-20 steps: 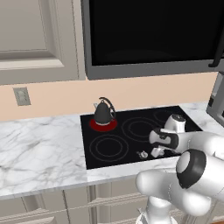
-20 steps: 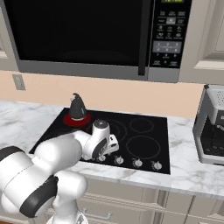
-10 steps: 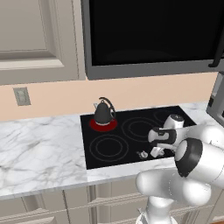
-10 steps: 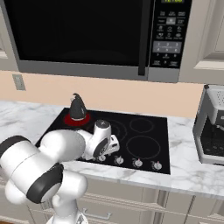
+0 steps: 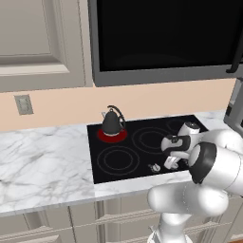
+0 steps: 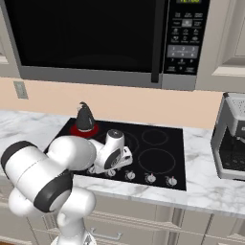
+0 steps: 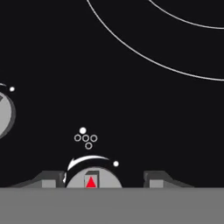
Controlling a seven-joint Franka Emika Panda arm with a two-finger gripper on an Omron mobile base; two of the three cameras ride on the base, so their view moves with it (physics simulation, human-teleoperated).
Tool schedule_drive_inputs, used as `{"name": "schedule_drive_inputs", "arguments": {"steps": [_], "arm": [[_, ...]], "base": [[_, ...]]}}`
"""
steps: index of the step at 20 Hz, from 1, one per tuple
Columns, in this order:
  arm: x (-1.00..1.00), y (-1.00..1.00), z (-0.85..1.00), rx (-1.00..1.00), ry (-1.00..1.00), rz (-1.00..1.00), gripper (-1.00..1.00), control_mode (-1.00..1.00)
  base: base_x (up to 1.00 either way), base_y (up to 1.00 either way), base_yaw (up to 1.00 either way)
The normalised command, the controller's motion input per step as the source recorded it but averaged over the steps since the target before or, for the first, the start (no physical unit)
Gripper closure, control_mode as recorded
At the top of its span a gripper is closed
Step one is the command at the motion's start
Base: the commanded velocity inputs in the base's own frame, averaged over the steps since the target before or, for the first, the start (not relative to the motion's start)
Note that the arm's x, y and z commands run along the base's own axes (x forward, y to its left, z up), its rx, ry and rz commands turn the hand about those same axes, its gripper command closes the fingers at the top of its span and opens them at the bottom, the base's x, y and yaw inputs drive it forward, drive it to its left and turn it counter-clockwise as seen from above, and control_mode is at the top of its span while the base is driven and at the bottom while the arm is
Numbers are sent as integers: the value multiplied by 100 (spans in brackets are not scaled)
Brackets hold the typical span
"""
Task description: The kettle is done boiling. Turn off the stove, then wait for 300 timesteps before moving the kettle to the dining table.
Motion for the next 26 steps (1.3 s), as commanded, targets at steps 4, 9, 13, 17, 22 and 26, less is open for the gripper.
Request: {"name": "schedule_drive_inputs", "arguments": {"steps": [4,9,13,17,22,26], "arm": [[-4,1,-5,0,0,0,100,-100],[-13,8,-3,-1,-1,-6,100,-100],[-10,10,-4,-3,0,-7,100,-100],[-3,4,0,0,0,-5,100,-100],[-2,1,-2,0,0,-9,100,-100],[-7,0,-3,0,1,-18,100,-100]], "base": [[0,0,0],[0,0,0],[0,0,0],[0,0,0],[0,0,0],[0,0,0]]}}
